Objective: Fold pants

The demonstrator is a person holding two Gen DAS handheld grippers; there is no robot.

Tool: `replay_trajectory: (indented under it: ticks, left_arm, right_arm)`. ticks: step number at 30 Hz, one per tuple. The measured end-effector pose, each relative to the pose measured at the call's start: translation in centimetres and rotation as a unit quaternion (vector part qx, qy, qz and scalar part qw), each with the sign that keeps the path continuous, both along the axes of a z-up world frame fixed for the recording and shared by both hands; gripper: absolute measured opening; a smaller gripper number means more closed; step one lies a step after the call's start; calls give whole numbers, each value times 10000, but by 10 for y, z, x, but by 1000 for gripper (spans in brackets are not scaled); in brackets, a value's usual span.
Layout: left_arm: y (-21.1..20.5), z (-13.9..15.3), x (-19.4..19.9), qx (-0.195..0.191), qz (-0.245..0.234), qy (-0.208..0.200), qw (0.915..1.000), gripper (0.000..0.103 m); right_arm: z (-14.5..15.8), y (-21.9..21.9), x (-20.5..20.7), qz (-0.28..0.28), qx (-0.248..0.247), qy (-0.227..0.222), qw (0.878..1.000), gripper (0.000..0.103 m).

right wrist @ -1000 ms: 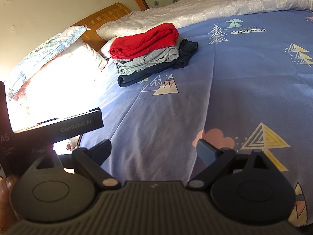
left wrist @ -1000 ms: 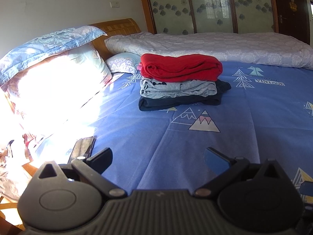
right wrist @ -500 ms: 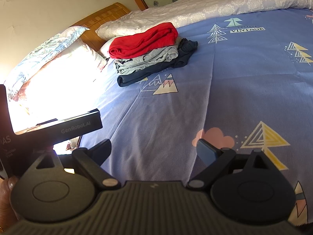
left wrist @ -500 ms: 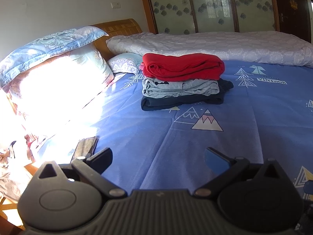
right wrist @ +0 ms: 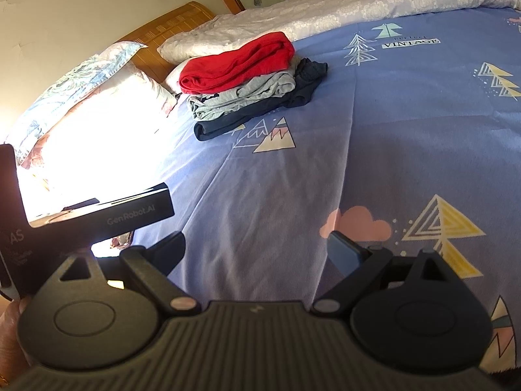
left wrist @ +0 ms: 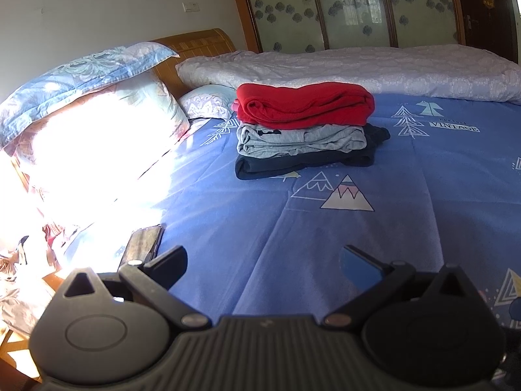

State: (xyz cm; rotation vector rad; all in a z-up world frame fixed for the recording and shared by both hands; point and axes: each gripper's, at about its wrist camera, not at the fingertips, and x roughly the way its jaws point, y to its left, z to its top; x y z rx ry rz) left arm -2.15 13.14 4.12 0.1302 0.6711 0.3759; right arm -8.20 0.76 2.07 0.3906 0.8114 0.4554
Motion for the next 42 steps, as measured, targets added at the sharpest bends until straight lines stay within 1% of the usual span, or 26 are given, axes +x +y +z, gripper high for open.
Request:
replay_trajectory:
  ticks: [13,19,42]
  left_arm:
    - [-3,-8,4,108,-27,127,9999,103]
    - [-4,-12,4,73,-77,213,9997,103]
    - [-7,-15,4,81,-146,262,9995,103]
  right_arm:
    - [-2,0,0,-37,-7,42,10000,95]
    - [-4,0,1,-141,-71,68,9999,95]
    - [-4,1,2,-193,-72,123,9997,96]
